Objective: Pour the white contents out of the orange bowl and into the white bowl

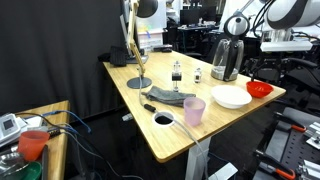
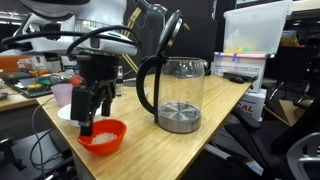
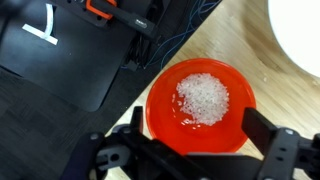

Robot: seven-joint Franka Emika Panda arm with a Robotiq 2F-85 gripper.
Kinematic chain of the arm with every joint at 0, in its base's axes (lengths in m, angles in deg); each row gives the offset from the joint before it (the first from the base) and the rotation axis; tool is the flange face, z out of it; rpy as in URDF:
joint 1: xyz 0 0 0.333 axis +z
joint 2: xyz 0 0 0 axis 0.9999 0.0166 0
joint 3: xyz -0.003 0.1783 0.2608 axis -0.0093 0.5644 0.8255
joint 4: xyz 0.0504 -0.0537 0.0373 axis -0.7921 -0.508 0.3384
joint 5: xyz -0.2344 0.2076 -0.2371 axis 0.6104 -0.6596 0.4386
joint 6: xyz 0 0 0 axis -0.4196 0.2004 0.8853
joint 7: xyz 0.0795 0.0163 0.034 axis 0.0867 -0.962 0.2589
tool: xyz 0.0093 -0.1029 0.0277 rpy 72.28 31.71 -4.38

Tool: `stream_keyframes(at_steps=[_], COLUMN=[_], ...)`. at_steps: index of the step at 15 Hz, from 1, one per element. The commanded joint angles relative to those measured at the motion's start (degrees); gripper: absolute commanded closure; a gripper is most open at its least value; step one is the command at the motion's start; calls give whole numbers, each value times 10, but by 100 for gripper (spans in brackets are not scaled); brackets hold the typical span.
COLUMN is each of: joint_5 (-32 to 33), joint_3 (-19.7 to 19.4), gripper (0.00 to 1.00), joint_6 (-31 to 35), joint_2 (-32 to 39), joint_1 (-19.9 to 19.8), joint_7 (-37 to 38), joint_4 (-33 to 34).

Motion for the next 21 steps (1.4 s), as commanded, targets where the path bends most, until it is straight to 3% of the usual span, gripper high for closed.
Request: stream_keyframes(at_steps=[1,19,21], joint_5=[1,-57,-67], joint_3=[-4,-76,-79], gripper=[0,0,26], joint_6=[24,42,46], joint_2=[22,73,75], joint_1=[0,-11,-10], joint_7=[14,27,25], joint_4=[0,0,0])
